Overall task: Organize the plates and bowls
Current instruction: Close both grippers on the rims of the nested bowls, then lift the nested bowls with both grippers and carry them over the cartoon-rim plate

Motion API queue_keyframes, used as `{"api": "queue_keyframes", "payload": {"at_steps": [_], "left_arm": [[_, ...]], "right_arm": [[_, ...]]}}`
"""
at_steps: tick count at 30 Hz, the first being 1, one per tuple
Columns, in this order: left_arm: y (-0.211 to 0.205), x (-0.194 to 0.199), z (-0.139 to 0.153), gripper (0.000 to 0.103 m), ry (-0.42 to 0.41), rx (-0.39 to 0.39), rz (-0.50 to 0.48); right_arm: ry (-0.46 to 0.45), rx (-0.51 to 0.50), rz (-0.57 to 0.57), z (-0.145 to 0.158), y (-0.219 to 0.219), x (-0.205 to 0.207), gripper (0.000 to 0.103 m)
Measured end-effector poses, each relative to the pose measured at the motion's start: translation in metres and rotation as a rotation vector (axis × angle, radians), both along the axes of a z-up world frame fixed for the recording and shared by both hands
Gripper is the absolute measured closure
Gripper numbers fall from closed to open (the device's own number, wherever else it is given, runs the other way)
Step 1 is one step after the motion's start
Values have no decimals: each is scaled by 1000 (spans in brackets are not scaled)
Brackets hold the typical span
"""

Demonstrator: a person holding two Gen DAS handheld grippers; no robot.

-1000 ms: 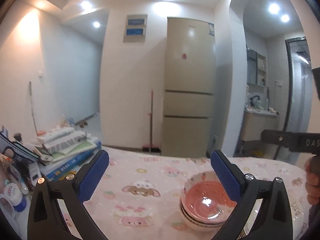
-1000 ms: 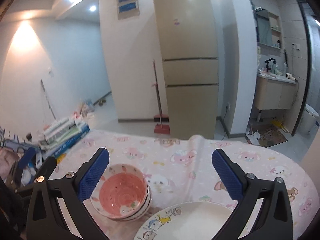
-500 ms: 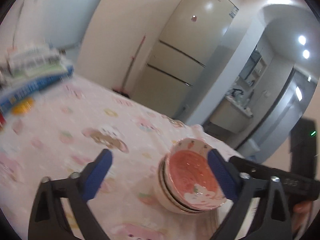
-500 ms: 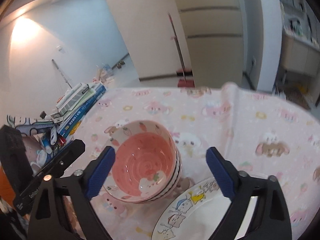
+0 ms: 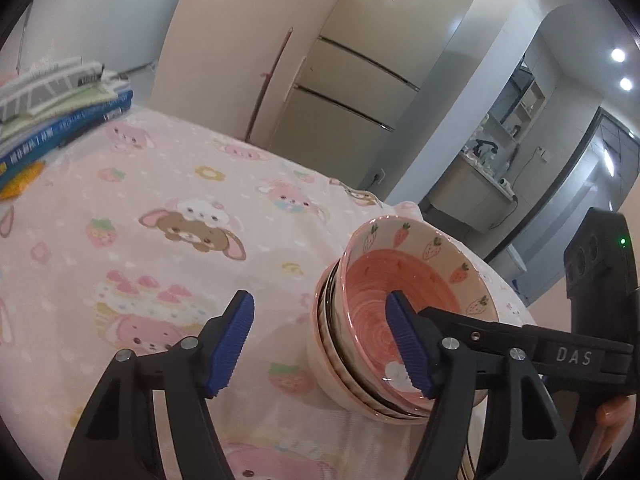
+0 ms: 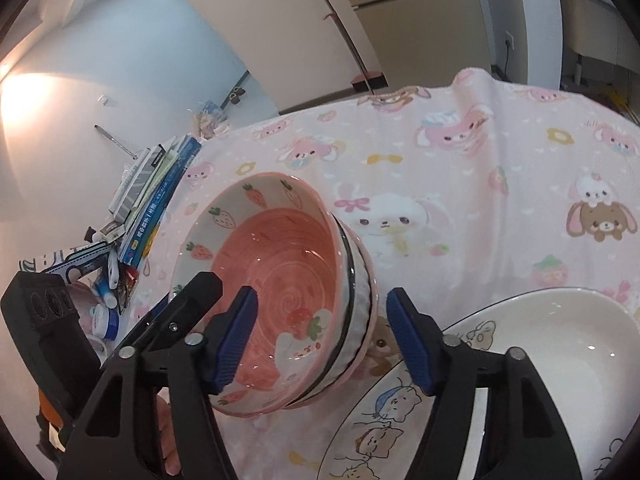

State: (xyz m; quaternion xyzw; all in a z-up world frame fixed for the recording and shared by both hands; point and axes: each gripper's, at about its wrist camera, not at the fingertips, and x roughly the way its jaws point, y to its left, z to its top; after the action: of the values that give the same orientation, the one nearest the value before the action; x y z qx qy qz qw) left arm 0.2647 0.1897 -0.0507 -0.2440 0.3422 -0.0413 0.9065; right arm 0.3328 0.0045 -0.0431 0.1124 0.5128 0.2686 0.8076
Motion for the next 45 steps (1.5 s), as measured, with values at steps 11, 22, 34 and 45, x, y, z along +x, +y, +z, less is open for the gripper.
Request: {"api": "queue_keyframes", "payload": {"at_steps": [11, 22, 34, 45], "left_arm": [[15, 14, -34, 33, 137, -284, -6], [5, 23, -47, 34, 172, -419, -100], [21, 6, -51, 58, 200, -408, -13], [21, -3, -32, 58, 193, -378, 13]], "right_arm": [[-52, -3, -34, -3, -1, -1, 46], [-82, -72, -22, -5, 1, 1, 72], [-42, 62, -58, -8, -13, 4, 76], [-58, 55, -45, 4, -4, -3, 77]]}}
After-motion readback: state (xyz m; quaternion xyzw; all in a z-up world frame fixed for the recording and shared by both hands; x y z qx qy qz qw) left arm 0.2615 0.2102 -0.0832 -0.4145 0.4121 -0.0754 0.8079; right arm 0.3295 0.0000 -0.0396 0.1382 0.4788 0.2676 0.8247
